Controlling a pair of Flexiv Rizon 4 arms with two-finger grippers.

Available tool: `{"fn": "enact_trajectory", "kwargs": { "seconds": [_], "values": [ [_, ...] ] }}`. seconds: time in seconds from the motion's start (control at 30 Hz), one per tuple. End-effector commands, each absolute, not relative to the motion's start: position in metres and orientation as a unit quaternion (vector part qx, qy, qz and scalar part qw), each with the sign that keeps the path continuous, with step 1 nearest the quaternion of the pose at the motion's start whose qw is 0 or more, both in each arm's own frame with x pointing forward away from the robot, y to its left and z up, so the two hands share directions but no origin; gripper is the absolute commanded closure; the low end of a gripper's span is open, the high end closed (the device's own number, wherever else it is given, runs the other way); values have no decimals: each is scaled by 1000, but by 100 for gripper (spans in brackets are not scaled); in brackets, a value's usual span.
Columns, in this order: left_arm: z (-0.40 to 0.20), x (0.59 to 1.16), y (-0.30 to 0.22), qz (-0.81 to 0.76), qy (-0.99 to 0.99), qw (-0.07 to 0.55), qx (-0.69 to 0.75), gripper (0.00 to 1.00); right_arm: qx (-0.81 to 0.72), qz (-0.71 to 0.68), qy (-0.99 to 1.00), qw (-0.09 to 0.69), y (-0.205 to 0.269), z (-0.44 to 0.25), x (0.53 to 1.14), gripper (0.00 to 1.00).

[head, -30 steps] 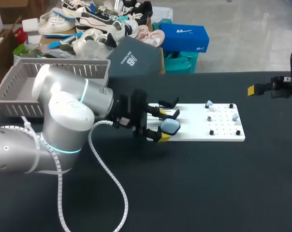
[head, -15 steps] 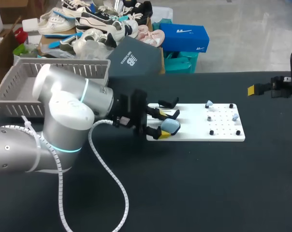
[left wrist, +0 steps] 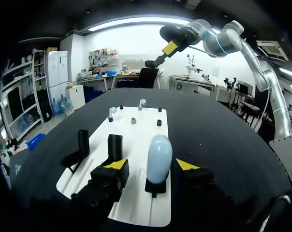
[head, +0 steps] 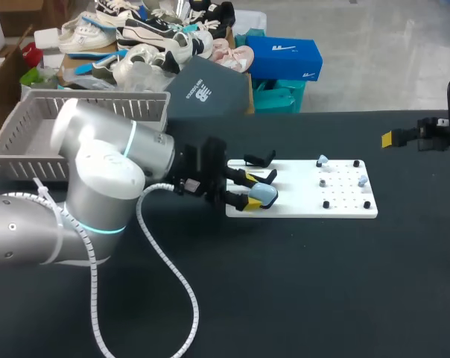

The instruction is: Pick up each earbud case from the left stands, insert the matching earbuds, close the lid, and place the case in the box.

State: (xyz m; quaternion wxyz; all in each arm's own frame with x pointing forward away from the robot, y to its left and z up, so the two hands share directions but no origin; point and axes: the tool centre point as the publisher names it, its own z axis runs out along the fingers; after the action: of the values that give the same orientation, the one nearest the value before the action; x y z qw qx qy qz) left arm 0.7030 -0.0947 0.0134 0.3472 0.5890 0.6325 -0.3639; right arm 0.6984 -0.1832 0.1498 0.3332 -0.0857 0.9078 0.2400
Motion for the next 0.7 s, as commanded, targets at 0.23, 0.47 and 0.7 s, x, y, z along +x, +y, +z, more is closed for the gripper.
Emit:
{"fn": "enact_trajectory", "kwargs": {
  "seconds": [0.23, 0.47, 0.7],
  "values": [
    [13, 704, -97, -367, 630, 343, 592, 54, -87, 241, 907, 333, -184, 149, 699, 0],
    [12, 704, -98, -367, 631, 340, 592, 59, -87, 241, 907, 333, -184, 149, 699, 0],
    [13, 703, -99, -371, 630, 339, 593, 71, -87, 241, 907, 333, -184, 149, 699, 0]
  ]
}}
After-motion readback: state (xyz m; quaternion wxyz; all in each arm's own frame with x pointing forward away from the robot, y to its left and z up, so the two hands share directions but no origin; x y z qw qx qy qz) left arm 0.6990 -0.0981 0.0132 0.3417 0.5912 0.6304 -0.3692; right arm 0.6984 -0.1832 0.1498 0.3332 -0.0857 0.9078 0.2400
